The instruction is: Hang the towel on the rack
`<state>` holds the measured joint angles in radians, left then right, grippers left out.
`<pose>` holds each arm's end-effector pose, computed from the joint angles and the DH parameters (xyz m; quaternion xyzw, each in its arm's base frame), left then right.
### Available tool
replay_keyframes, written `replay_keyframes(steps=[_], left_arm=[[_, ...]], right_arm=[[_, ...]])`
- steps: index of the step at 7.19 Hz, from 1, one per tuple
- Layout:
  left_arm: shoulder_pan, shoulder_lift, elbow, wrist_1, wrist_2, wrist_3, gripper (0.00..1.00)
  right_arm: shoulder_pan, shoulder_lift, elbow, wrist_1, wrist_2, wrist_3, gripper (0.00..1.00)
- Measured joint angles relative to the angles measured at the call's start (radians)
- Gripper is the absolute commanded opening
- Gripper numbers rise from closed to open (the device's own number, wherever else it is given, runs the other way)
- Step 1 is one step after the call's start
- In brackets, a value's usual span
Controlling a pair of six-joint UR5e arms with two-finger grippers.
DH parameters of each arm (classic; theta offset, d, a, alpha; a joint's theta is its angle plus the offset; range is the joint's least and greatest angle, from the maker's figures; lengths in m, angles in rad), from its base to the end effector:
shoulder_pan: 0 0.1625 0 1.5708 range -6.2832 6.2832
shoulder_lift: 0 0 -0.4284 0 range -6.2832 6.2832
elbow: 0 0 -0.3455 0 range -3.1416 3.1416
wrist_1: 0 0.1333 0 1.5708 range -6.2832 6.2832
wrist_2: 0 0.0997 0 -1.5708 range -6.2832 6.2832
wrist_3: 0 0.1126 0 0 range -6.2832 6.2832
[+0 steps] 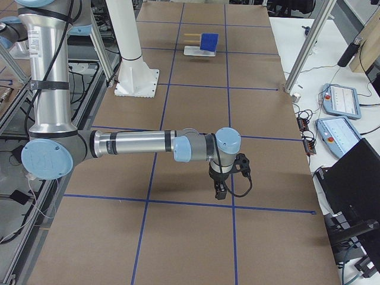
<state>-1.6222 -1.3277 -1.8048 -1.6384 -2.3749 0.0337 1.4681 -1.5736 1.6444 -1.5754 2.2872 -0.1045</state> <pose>-0.0699 -0.3433 0.6536 0.0435 0.3896 0.0033 0.9199 0.0131 -0.4523 0.6446 0.0313 -0.3504 -0.1083 0.9298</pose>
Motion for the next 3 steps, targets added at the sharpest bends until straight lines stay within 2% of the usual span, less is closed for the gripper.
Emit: replay_keyframes(steps=[3], left_arm=[[0.002,0.001,0.001,0.001,0.016,-0.001,0.99]], right_arm=[[-0.003,0.005,0.000,0.000,0.000,0.000,1.00]])
